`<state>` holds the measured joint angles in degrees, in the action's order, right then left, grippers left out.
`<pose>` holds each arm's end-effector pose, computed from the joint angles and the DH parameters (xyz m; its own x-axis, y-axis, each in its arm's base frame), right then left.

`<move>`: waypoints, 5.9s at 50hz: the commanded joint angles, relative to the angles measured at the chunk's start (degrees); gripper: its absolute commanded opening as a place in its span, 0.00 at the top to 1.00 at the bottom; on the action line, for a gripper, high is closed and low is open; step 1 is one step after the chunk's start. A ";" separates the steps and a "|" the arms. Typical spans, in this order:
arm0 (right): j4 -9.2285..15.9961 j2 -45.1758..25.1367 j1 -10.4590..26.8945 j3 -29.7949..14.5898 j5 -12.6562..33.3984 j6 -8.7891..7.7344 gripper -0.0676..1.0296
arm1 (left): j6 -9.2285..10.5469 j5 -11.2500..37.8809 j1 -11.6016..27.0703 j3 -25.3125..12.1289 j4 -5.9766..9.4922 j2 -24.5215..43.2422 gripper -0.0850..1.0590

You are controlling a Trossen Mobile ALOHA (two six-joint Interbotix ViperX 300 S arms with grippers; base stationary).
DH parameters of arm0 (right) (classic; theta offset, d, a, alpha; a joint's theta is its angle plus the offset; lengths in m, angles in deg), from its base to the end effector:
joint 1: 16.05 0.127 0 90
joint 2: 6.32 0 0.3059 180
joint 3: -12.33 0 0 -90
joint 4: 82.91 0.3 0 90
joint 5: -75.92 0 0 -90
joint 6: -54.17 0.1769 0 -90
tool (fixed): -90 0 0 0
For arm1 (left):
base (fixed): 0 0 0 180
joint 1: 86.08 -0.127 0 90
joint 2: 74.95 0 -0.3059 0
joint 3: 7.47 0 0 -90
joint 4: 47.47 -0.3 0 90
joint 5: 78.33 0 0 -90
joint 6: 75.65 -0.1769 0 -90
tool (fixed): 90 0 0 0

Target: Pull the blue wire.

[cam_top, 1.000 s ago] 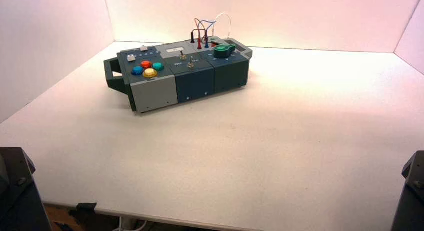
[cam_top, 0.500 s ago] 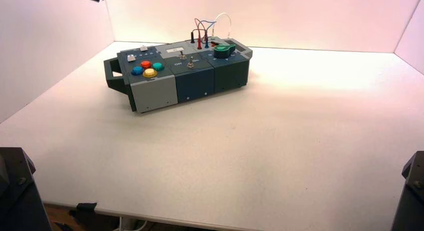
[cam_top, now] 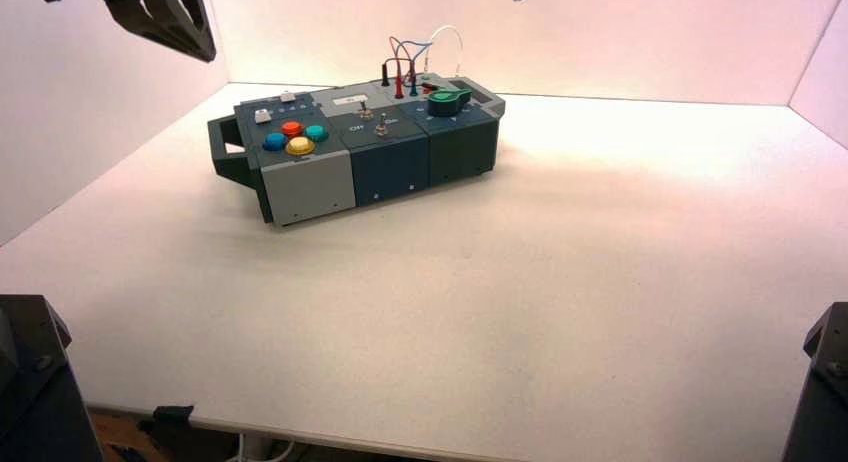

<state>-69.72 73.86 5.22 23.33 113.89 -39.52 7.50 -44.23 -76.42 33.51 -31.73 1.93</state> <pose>0.3873 0.1774 0.1732 0.4373 0.3209 -0.8401 -0.3321 0.9258 0.1807 0.2722 -0.0736 0.1319 0.4476 -0.2305 -0.8640 0.1428 0.9722 -0.1853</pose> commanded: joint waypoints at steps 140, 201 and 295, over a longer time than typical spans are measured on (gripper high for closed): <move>-12.48 -33.40 -2.11 -30.50 21.71 0.18 0.96 | -2.29 6.77 -1.23 -27.07 1.23 42.63 0.95; -11.07 -19.07 -1.49 -5.54 19.42 1.05 0.96 | -1.76 8.70 7.65 -24.79 5.89 43.59 0.95; -14.15 -12.66 1.23 -7.65 15.47 4.04 0.55 | 1.23 13.62 8.26 -27.25 3.87 12.04 0.80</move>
<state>-83.96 60.58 6.37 17.18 130.06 -35.56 8.73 -30.43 -68.42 6.09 -28.13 17.13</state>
